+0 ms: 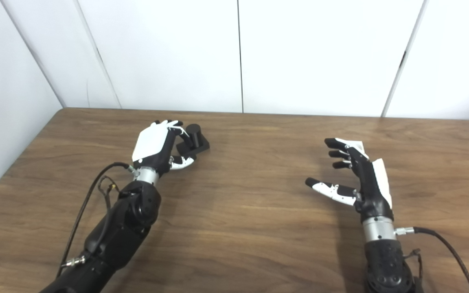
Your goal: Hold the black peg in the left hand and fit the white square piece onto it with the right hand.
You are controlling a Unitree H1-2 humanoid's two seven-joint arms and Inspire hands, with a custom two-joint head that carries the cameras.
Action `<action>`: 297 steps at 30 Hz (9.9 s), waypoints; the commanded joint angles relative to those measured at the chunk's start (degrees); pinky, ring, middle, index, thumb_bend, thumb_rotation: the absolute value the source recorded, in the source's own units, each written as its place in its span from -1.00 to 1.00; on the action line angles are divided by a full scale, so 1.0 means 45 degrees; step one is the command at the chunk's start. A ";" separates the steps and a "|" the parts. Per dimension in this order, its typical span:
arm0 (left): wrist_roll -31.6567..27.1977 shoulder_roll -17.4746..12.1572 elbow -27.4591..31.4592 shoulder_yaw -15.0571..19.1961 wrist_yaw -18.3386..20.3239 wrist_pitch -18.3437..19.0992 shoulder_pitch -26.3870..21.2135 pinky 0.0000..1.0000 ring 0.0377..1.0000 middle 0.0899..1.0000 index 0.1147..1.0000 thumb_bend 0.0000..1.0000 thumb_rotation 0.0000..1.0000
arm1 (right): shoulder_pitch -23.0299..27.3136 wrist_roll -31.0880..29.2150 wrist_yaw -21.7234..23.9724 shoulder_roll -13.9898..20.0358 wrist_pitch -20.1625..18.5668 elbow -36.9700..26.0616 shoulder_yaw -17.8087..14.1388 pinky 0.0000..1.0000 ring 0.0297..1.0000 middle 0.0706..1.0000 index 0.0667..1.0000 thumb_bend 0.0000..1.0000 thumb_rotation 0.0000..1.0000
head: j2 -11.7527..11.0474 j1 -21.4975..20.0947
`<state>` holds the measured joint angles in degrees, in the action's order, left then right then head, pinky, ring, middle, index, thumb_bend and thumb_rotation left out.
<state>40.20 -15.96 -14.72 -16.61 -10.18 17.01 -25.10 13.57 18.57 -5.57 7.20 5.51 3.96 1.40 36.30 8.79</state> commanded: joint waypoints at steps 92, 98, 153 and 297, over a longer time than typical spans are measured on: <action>0.0657 0.0338 -0.2372 -0.0050 -0.0043 -0.0046 -0.1328 0.93 0.86 0.74 -0.15 0.10 -0.78 | 0.0426 0.0517 -0.0541 -0.0069 0.0126 -0.0710 -0.0031 0.24 0.42 0.51 0.43 0.37 -0.74 | 0.0360 -0.0164; 0.0626 0.0319 -0.2431 -0.0176 -0.0023 0.0002 -0.1254 0.92 0.86 0.74 -0.16 0.04 -0.82 | 0.0343 0.0383 -0.0476 -0.0078 -0.0034 -0.0880 -0.0115 0.26 0.44 0.52 0.44 0.37 -0.76 | 0.0414 -0.0180; -0.0890 0.0325 0.2708 -0.0675 0.3356 -0.0655 0.1242 0.90 0.86 0.75 -0.16 0.02 -0.80 | 0.0461 0.0474 -0.0465 0.0011 -0.0176 -0.1007 -0.0064 0.27 0.46 0.52 0.44 0.36 -0.70 | 0.0565 -0.0829; 0.1243 -0.0008 0.0973 -0.1440 0.2224 -0.3010 0.1523 0.84 0.87 0.78 -0.02 0.61 -0.39 | 0.7230 0.3984 0.5373 0.5606 -0.1721 0.6429 0.4109 0.97 0.97 0.92 0.69 0.58 0.00 | 0.0099 -0.3421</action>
<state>43.51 -14.39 -9.35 -23.10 -1.38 1.26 -18.74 43.08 36.63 20.19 32.24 -3.39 33.16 20.33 36.74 -6.59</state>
